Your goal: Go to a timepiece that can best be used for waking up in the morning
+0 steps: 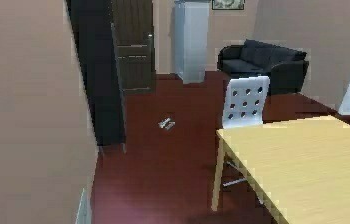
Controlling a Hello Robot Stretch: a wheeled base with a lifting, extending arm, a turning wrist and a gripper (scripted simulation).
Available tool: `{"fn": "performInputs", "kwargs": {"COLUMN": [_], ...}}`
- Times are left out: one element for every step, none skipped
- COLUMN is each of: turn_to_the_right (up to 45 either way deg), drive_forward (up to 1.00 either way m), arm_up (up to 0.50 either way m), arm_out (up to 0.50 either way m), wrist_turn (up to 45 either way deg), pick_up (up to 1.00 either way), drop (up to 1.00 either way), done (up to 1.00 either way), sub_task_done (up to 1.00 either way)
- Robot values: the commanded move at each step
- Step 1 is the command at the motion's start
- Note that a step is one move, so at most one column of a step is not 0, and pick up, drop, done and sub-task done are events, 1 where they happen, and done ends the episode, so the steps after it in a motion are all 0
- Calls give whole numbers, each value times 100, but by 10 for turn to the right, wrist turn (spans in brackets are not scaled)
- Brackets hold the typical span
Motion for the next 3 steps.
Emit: {"fn": "performInputs", "kwargs": {"turn_to_the_right": [0,0,-120], "drive_forward": [100,35,0], "arm_up": [0,0,0], "arm_out": [0,0,0], "wrist_turn": [0,0,0], "pick_up": [0,0,0], "drop": [0,0,0], "done": [0,0,0], "sub_task_done": [0,0,0]}}
